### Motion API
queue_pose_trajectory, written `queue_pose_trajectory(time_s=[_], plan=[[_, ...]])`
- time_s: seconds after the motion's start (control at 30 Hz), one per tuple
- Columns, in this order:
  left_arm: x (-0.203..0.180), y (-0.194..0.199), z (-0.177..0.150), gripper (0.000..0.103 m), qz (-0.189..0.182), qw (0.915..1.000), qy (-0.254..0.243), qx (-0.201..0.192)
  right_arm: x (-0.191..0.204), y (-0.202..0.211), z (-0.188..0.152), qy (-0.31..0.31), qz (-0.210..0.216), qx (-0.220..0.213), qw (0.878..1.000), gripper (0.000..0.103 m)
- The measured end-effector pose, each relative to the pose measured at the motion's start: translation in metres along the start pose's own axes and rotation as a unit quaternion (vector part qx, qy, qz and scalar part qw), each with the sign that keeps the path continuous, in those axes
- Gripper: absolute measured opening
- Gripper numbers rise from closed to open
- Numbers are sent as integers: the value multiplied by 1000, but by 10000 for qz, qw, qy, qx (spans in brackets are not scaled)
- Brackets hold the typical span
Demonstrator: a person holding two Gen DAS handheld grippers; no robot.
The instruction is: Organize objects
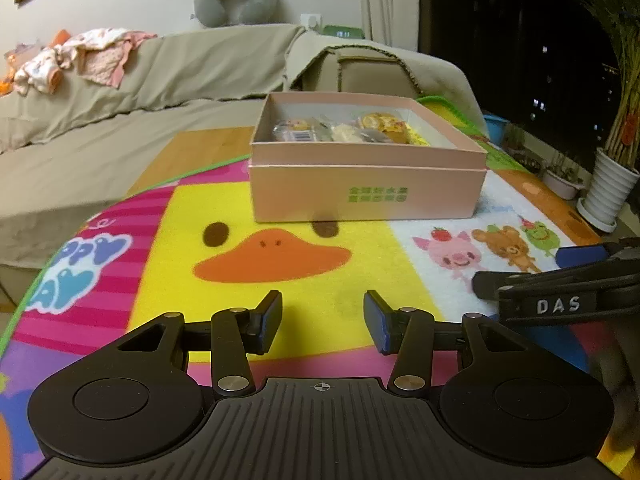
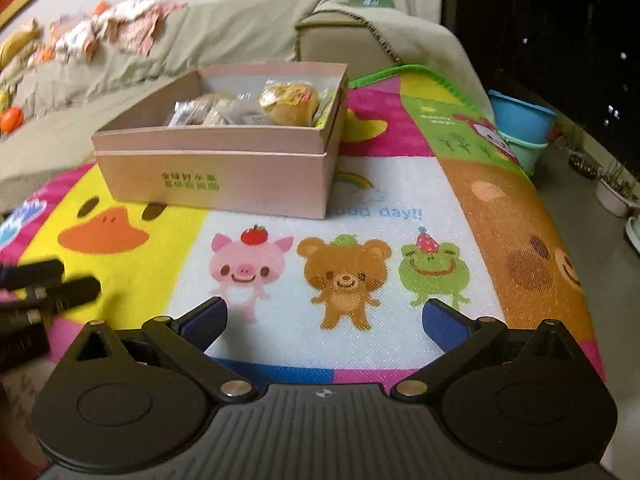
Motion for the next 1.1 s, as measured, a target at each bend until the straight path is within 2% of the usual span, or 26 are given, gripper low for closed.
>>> queue_pose_trajectory(time_s=[0.1, 0.23, 0.33, 1.1], plan=[[-6, -3, -4, 50, 47, 9999, 74, -74, 1, 3, -4, -24, -58, -198, 9998, 103], [-15, -7, -3, 51, 201, 9997, -95, -122, 1, 5, -6, -74, -116, -364, 9992, 103], [-12, -7, -5, 52, 136, 9998, 21, -123, 1, 6, -7, -85, -116, -414, 9990, 103], [-12, -7, -5, 55, 208, 9996, 127, -124, 2, 5, -7, -61, -138, -427, 9990, 103]])
Point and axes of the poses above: each gripper's, at about its wrist camera, not at the fingertips, and y roughly against the way its jaws point, x to its left, z to its top, the point moved 6 cm from there along -y, roughly the way its jaws point, and after that the axes turned 3 degrees about -x, right-handed, at the moved point
